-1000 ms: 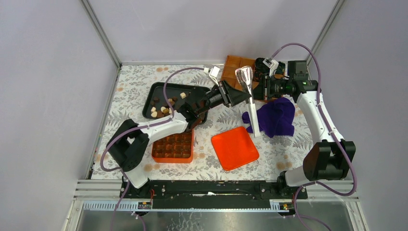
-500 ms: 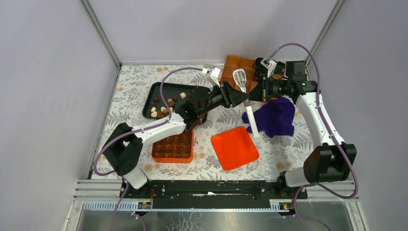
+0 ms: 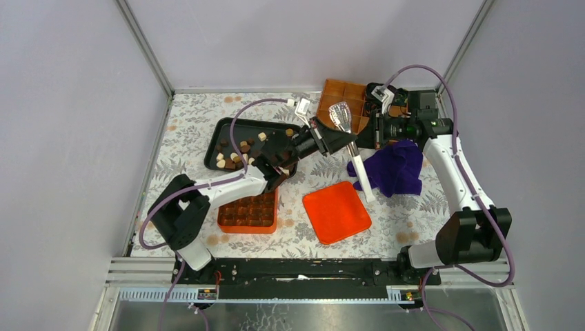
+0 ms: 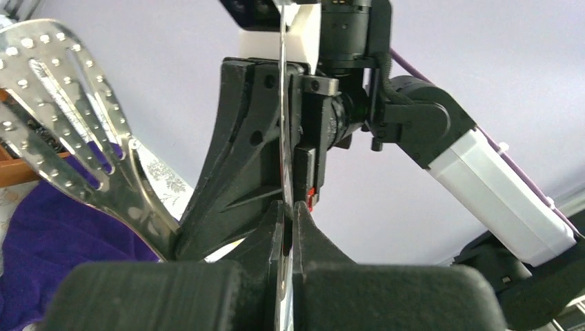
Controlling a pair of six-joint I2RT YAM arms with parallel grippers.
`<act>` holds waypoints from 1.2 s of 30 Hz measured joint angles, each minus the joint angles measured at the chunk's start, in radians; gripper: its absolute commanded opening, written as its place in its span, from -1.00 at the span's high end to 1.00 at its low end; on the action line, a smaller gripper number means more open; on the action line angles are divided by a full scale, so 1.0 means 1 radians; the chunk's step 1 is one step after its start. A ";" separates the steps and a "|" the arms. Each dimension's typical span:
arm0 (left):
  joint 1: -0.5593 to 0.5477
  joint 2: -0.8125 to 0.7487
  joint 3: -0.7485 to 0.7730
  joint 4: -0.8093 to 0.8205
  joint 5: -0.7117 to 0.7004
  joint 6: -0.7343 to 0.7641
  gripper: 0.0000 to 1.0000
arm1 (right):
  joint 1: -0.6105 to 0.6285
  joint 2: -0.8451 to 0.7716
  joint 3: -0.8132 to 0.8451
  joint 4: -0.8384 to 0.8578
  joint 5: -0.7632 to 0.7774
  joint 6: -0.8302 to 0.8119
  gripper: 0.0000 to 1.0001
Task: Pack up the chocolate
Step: Pick up the clamp at the center of the board.
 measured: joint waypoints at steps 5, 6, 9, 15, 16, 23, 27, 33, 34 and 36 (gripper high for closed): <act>0.000 0.000 -0.091 0.203 0.046 -0.016 1.00 | -0.010 0.007 -0.049 0.031 -0.009 0.058 1.00; 0.000 0.000 -0.105 0.244 0.056 -0.022 1.00 | -0.014 0.016 -0.061 0.039 -0.019 0.079 1.00; 0.003 0.000 -0.126 0.332 0.098 -0.027 1.00 | -0.024 0.052 -0.097 0.074 -0.061 0.153 1.00; 0.009 0.000 -0.171 0.382 0.112 -0.028 1.00 | -0.028 0.083 -0.169 0.160 -0.144 0.249 0.95; 0.011 0.000 -0.178 0.389 0.107 -0.031 1.00 | -0.029 0.083 -0.171 0.175 -0.159 0.255 0.76; 0.051 -0.003 -0.249 0.514 0.067 -0.085 1.00 | -0.040 0.077 -0.103 0.137 -0.169 0.154 -0.97; 0.110 -0.050 -0.324 0.558 0.048 -0.098 1.00 | -0.063 0.008 -0.025 0.039 -0.134 -0.016 -0.99; 0.156 -0.122 -0.359 0.592 0.014 -0.096 1.00 | -0.061 -0.149 -0.015 -0.087 -0.236 -0.249 -0.99; 0.155 -0.128 -0.359 0.598 0.015 -0.094 1.00 | -0.054 -0.158 -0.014 -0.123 -0.259 -0.306 -0.99; 0.154 -0.137 -0.355 0.605 0.014 -0.085 1.00 | -0.029 -0.163 -0.015 -0.216 -0.288 -0.431 -0.99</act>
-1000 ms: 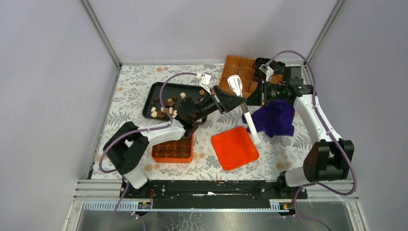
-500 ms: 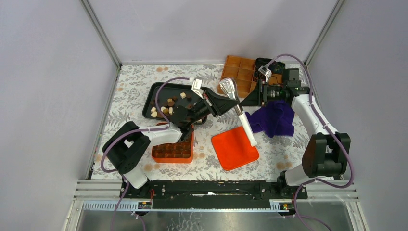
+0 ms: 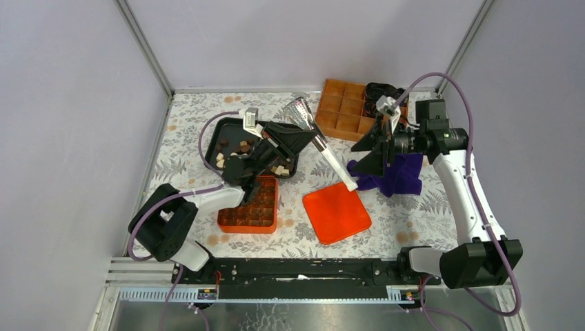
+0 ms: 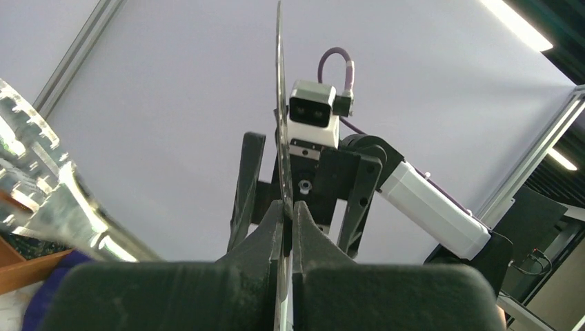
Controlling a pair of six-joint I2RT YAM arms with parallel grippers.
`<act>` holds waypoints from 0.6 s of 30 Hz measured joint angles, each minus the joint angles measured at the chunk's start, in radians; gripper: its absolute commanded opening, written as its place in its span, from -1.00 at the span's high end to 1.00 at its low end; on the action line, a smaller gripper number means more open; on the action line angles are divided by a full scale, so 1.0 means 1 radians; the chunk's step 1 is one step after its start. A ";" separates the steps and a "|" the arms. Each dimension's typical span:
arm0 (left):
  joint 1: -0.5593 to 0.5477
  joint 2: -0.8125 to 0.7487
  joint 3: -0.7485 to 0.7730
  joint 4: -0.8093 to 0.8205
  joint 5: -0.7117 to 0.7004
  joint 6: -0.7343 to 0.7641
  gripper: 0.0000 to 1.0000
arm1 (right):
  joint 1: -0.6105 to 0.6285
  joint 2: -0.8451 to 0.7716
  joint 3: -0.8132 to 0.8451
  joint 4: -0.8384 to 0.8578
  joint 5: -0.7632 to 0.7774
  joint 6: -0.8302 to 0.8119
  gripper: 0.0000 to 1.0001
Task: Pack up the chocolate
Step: Pick up the clamp at the center of the board.
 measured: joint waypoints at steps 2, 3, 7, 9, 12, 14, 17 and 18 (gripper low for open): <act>-0.005 -0.008 0.006 0.001 -0.001 0.010 1.00 | 0.039 0.001 -0.006 -0.019 -0.002 -0.024 -0.99; -0.007 -0.011 0.010 0.000 -0.001 0.014 1.00 | 0.054 -0.001 -0.014 -0.018 0.001 -0.021 -0.99; -0.020 -0.034 0.029 0.002 -0.015 0.039 1.00 | 0.094 -0.002 -0.047 0.031 0.039 0.052 -0.99; -0.031 -0.044 0.037 0.002 -0.025 0.054 1.00 | 0.116 -0.002 -0.048 0.066 0.064 0.098 -0.99; -0.047 -0.051 0.050 0.005 -0.043 0.071 1.00 | 0.171 -0.002 -0.049 0.118 0.093 0.172 -0.99; -0.057 -0.052 0.058 0.006 -0.061 0.076 1.00 | 0.200 -0.002 -0.053 0.176 0.105 0.250 -0.99; -0.072 -0.052 0.061 0.006 -0.097 0.080 1.00 | 0.226 0.006 -0.059 0.309 0.105 0.417 -0.99; -0.077 -0.052 0.061 0.006 -0.114 0.080 1.00 | 0.232 0.011 -0.059 0.354 0.104 0.470 -0.99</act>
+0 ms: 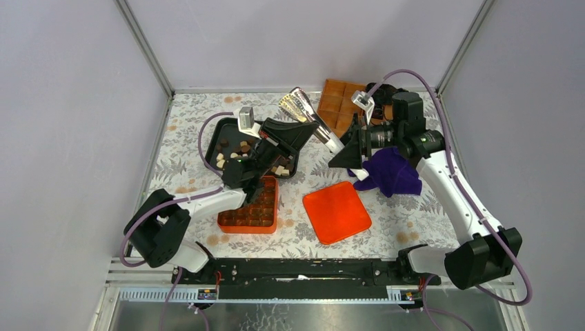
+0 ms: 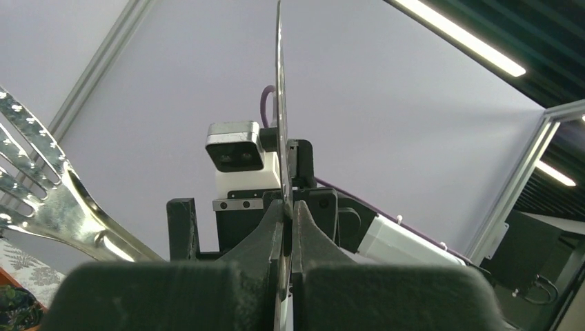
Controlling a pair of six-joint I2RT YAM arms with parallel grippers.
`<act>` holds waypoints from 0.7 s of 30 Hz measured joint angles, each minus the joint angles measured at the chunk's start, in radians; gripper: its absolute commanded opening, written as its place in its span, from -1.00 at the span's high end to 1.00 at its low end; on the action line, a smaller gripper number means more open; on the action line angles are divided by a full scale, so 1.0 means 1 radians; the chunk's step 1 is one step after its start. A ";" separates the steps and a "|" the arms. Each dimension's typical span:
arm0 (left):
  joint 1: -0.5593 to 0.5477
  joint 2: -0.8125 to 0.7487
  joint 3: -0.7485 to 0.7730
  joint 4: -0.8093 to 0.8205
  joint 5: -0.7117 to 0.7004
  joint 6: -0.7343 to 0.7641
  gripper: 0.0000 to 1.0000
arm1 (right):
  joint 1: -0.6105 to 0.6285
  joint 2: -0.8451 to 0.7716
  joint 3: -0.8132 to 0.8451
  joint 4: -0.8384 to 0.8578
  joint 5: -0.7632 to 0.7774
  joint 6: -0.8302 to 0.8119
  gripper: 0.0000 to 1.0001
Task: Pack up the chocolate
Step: Pick up the clamp at the center of the board.
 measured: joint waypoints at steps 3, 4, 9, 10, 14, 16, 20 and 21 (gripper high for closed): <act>-0.009 0.000 0.000 0.000 -0.046 0.003 1.00 | 0.020 0.019 0.000 0.127 -0.002 0.163 -0.79; -0.011 0.000 0.000 0.000 -0.059 0.003 1.00 | 0.026 0.025 0.000 0.161 -0.003 0.204 -0.69; -0.014 -0.007 0.000 0.002 -0.111 0.002 1.00 | 0.052 0.045 -0.001 0.308 -0.011 0.393 -0.50; -0.015 -0.011 -0.001 0.005 -0.119 0.002 1.00 | 0.054 0.045 -0.001 0.328 -0.012 0.417 -0.47; -0.017 -0.034 -0.011 0.011 -0.151 0.002 1.00 | 0.054 0.045 -0.001 0.381 -0.021 0.478 -0.42; -0.017 -0.040 -0.019 0.013 -0.163 0.001 1.00 | 0.055 0.045 -0.001 0.393 -0.022 0.500 -0.43; -0.021 -0.047 -0.029 0.019 -0.190 -0.006 1.00 | 0.056 0.046 -0.001 0.424 -0.029 0.539 -0.47; -0.021 -0.048 -0.031 0.020 -0.195 -0.008 1.00 | 0.056 0.046 -0.001 0.430 -0.030 0.546 -0.46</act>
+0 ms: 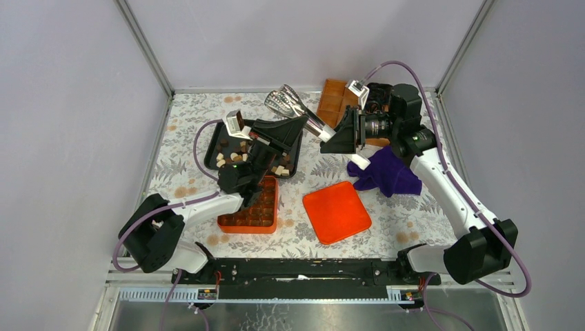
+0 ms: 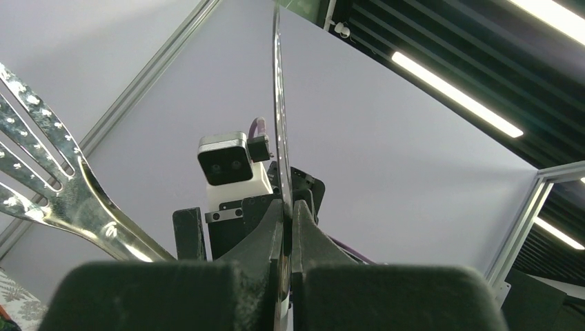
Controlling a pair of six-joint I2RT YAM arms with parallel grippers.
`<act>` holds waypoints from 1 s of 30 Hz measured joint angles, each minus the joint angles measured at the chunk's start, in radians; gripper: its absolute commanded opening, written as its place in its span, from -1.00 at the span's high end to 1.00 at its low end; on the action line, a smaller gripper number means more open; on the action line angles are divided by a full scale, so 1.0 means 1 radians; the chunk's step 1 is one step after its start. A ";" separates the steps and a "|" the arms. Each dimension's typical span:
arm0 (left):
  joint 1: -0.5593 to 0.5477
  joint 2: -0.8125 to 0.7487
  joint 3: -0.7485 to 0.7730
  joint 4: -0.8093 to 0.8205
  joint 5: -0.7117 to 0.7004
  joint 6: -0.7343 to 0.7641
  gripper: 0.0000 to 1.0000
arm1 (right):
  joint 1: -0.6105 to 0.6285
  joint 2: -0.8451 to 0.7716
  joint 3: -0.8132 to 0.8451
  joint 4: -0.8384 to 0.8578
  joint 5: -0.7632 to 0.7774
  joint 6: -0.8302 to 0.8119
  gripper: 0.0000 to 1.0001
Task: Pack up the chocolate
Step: Pick up the clamp at the center of the board.
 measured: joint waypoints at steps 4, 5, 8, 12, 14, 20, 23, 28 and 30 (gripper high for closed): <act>0.000 -0.001 -0.006 0.006 -0.011 -0.004 1.00 | 0.002 0.002 0.000 0.005 0.002 0.009 -0.38; 0.000 -0.001 -0.008 0.008 -0.013 -0.006 1.00 | 0.002 0.004 0.000 -0.003 0.004 0.003 -0.38; 0.000 -0.001 -0.016 0.005 -0.015 -0.006 1.00 | 0.003 0.008 0.000 -0.044 0.013 -0.029 -0.38; 0.000 0.000 -0.023 0.003 -0.017 -0.006 1.00 | 0.003 0.008 0.000 -0.068 0.021 -0.047 -0.38; 0.000 0.000 -0.023 0.003 -0.017 -0.007 1.00 | 0.003 0.008 0.000 -0.067 0.021 -0.041 -0.41; 0.000 0.000 -0.023 0.004 -0.025 -0.009 1.00 | 0.003 0.009 0.000 -0.061 0.029 -0.026 -0.47; 0.000 0.000 -0.027 0.004 -0.032 -0.008 1.00 | 0.003 0.010 0.000 -0.061 0.032 -0.026 -0.48; 0.000 0.000 -0.036 0.005 -0.042 -0.009 1.00 | 0.002 0.013 0.000 -0.062 0.035 -0.027 -0.41; 0.000 0.000 -0.038 0.005 -0.044 -0.009 1.00 | 0.002 0.015 0.000 -0.063 0.035 -0.027 -0.29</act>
